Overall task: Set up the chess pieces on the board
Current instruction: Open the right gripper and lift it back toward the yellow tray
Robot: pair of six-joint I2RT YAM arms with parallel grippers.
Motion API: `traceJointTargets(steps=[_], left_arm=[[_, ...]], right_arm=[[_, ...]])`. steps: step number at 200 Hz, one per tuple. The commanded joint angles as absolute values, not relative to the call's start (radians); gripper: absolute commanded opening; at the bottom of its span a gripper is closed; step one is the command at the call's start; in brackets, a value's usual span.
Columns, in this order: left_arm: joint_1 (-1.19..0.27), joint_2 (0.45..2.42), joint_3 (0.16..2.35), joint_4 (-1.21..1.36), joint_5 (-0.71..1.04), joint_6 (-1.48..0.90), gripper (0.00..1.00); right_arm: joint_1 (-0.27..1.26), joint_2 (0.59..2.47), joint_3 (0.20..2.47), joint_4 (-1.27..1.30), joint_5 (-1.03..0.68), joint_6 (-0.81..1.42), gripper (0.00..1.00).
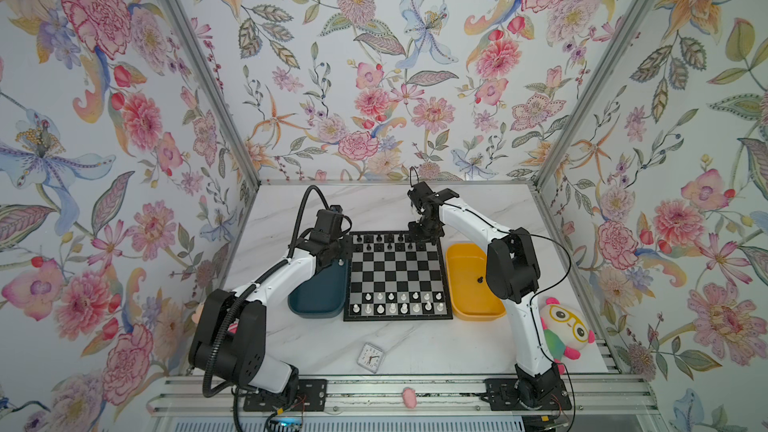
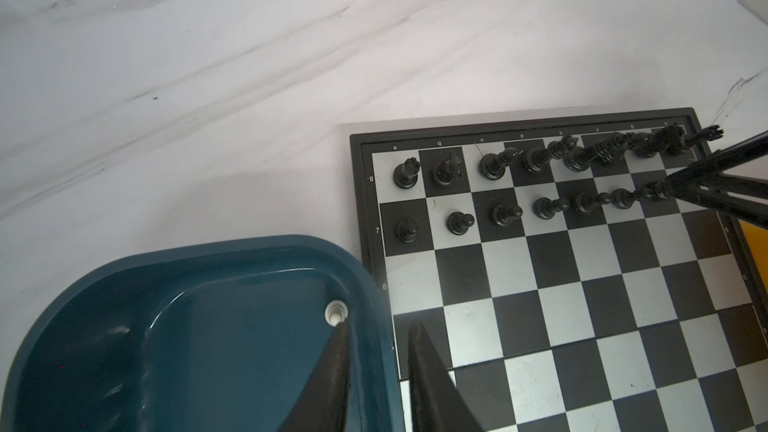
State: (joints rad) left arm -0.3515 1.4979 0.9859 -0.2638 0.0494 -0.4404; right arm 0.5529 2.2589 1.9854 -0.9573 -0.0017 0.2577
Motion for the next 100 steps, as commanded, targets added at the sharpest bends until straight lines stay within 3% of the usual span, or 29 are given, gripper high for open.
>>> traceJointTargets(steps=[1,100], left_arm=[[-0.335,1.476,0.972,-0.270,0.049,-0.429,0.27],[-0.312,1.441,0.990,-0.359,-0.029,-0.419,0.29]], right_arm=[[0.561,2.180,1.966,-0.974,0.018,0.256,0.29],[0.569,1.931,1.787,-0.938,0.109,0.255,0.27]])
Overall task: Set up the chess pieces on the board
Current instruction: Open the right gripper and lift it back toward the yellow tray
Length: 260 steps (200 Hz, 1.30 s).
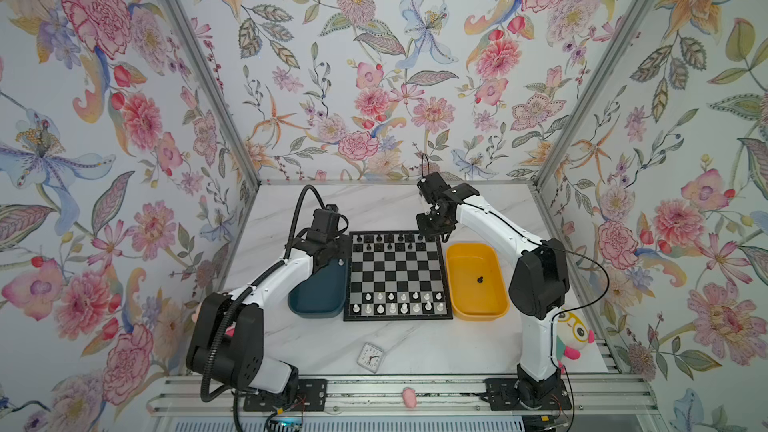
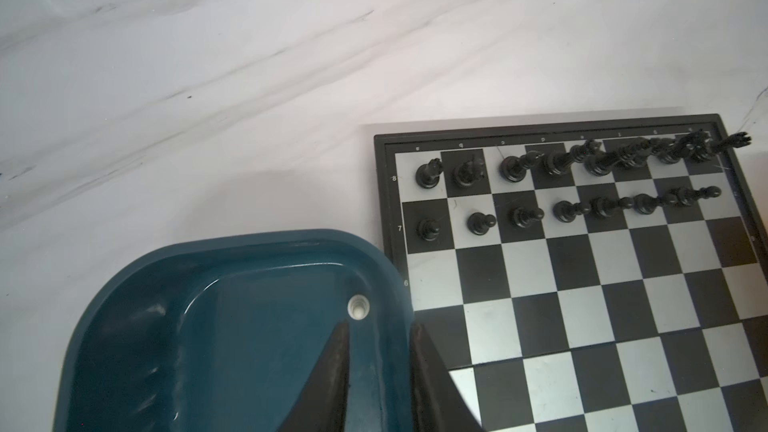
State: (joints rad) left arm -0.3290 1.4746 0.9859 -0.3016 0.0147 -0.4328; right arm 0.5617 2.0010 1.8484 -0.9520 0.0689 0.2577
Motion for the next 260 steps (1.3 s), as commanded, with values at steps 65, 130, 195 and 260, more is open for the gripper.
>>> traceJointTargets(steps=[65,130,195,260], left_arm=[[-0.285,1.484,0.970,-0.368,0.010,-0.424,0.33],[-0.279,1.539,0.925,-0.338,0.035,-0.436,0.32],[-0.267,1.619,0.912,-0.274,0.089,-0.445,0.31],[-0.265,1.659,0.920,-0.249,0.112,-0.447,0.30]], right_arm=[[0.548,1.753,1.548,-0.815,0.103,0.295,0.27],[0.493,1.642,1.396,-0.746,0.085,0.319,0.27],[0.483,1.632,1.369,-0.729,0.069,0.326,0.27],[0.480,1.635,1.369,-0.729,0.069,0.329,0.27]])
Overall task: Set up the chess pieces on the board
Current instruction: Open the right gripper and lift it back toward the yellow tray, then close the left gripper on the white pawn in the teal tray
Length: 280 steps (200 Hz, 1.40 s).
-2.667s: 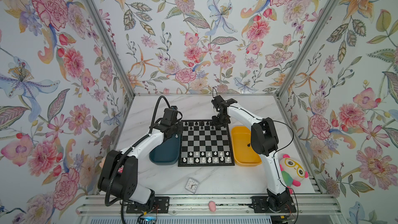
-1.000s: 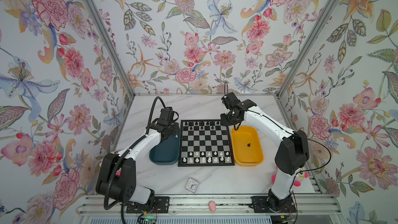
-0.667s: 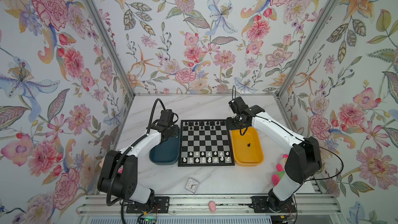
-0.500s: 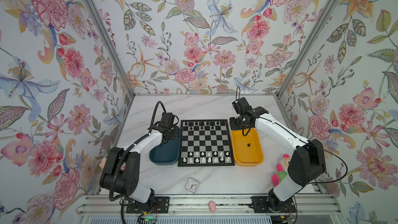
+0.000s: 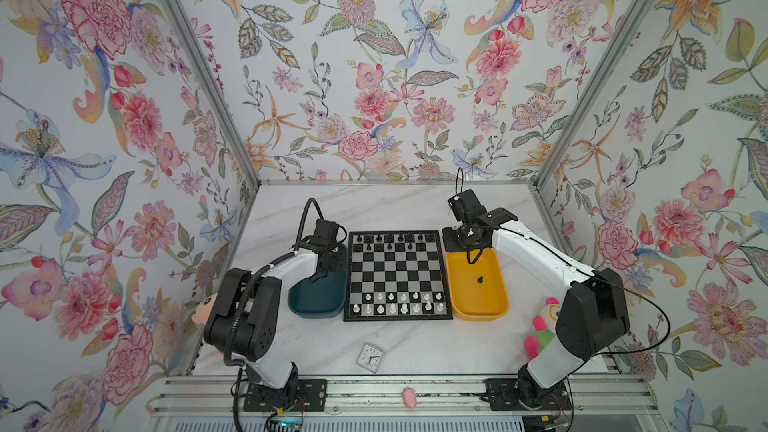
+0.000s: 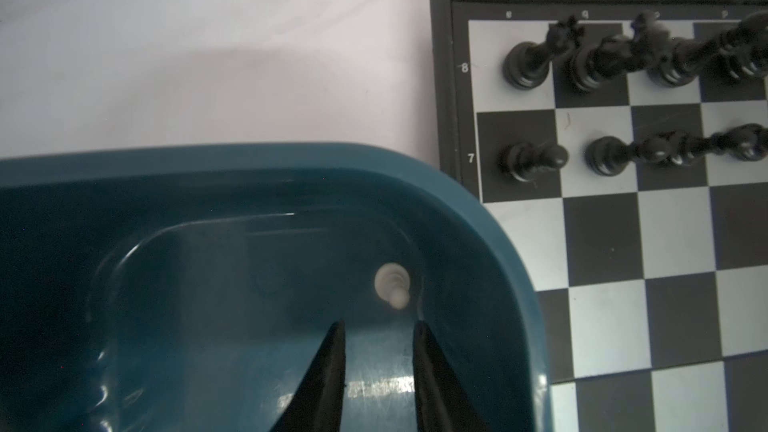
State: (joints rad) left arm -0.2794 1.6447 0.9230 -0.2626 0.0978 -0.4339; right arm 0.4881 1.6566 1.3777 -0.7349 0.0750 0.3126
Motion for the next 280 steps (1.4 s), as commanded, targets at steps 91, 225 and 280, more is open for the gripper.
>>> traceJointTargets(steps=[91,225,280], left_arm=[[-0.264,1.703,0.941,-0.242,0.114,-0.445,0.28],[-0.264,1.725,0.987,-0.244,0.090,-0.436,0.27],[-0.263,1.742,0.995,-0.250,0.098,-0.433,0.24]], right_arm=[[0.479,1.649,1.369,-0.726,0.063,0.330,0.27],[0.479,1.658,1.369,-0.724,0.057,0.335,0.27],[0.479,1.662,1.371,-0.724,0.055,0.334,0.27]])
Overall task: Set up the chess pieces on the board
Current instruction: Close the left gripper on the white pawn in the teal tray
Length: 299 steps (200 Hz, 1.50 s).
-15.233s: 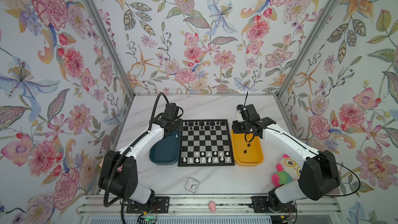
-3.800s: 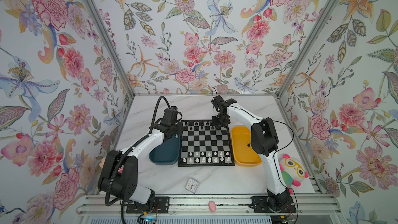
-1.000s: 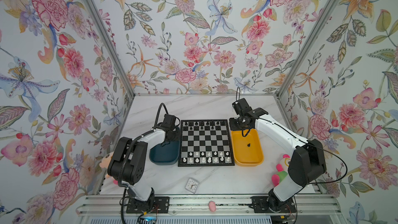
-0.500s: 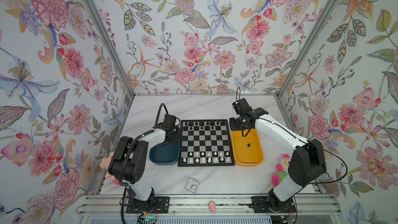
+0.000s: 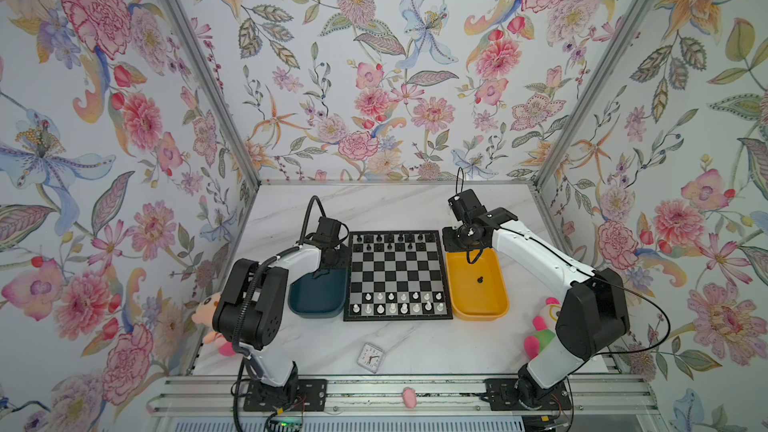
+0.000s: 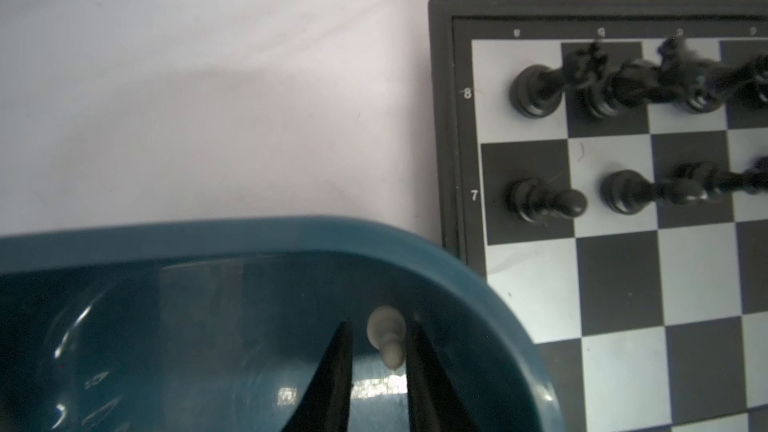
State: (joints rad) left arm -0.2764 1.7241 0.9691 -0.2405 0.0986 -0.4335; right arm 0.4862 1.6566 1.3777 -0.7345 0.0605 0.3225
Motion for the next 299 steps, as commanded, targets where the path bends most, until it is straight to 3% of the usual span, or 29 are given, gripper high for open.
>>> traceJointTargets(steps=[1,148,299], left_arm=[[-0.264,1.742,0.995,-0.250,0.098,-0.433,0.25],[-0.263,1.730,0.992,-0.259,0.093,-0.431,0.17],[-0.268,1.588,1.024,-0.360,0.053,-0.426,0.11]], right_arm=[[0.479,1.662,1.371,-0.724,0.055,0.334,0.27],[0.479,1.664,1.362,-0.720,0.056,0.338,0.26],[0.477,1.648,1.338,-0.697,0.044,0.338,0.25]])
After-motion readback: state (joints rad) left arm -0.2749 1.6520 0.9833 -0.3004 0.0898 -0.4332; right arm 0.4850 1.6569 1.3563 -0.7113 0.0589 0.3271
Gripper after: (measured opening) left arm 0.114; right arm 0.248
